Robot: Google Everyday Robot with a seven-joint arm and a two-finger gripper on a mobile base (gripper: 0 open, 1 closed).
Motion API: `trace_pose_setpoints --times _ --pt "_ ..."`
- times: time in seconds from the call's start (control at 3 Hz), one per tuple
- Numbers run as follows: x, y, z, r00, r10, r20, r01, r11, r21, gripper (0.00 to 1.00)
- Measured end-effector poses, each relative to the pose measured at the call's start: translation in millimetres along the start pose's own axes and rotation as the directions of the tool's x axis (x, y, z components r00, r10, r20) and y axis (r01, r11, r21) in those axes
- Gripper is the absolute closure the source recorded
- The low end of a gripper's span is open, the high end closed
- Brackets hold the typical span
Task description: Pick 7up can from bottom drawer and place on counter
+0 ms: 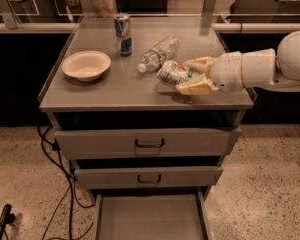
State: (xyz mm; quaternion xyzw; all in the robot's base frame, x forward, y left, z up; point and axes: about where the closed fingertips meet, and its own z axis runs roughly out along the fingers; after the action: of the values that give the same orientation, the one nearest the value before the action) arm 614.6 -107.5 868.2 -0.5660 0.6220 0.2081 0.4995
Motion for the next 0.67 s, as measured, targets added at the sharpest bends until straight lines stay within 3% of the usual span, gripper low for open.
trace_pose_setpoints --times 0.67 --pt "27.4 -15.5 0.1 0.998 0.043 -0.054 -0.042 0.9991 0.006 1.0"
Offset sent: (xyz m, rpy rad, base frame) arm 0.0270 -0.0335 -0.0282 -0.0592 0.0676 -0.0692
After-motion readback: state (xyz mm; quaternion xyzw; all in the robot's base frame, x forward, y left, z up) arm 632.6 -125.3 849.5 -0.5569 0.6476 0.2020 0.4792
